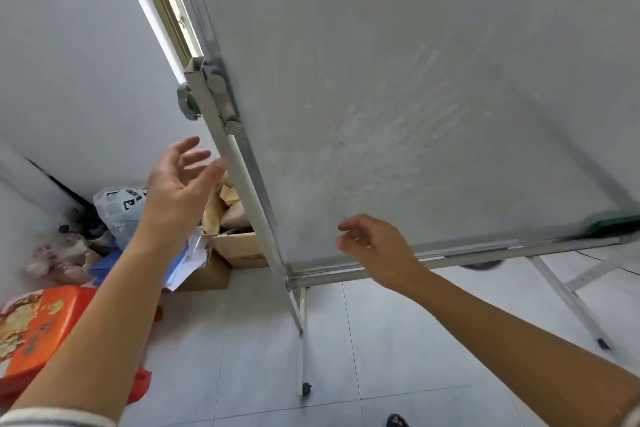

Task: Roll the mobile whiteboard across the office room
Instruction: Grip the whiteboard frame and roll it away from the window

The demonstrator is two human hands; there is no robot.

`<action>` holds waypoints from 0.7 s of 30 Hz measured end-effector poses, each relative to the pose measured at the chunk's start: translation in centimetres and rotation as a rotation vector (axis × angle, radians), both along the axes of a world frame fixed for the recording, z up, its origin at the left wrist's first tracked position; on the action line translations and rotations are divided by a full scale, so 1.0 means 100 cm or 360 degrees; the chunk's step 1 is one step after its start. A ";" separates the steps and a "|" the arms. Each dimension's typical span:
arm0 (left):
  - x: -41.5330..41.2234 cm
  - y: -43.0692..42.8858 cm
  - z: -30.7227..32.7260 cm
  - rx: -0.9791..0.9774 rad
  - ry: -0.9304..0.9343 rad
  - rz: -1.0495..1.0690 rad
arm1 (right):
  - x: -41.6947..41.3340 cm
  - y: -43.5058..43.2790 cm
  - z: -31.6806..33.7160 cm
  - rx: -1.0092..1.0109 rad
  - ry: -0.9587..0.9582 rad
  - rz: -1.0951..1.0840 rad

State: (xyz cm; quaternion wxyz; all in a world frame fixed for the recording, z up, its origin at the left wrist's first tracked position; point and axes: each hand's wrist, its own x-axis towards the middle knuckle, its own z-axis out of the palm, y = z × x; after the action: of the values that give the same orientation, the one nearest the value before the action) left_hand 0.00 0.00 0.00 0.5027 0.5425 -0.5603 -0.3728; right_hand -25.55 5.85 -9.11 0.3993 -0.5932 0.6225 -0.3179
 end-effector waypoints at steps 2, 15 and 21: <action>0.002 -0.015 0.019 -0.0052 -0.0046 -0.0029 | 0.023 -0.024 0.007 -0.0047 0.0191 0.0091; 0.008 -0.068 0.051 -0.0169 -0.0398 -0.0290 | 0.106 -0.098 0.014 -0.0241 0.0656 0.0261; -0.035 -0.077 0.045 -0.0389 -0.0693 -0.0219 | 0.108 -0.109 0.007 -0.0307 0.0730 0.0002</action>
State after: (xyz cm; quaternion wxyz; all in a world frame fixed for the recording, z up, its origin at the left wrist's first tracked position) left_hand -3.51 -7.69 4.51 0.4055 0.5059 -0.7317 -0.2102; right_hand -14.72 -5.03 -8.39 0.1893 -0.6857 0.6633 -0.2326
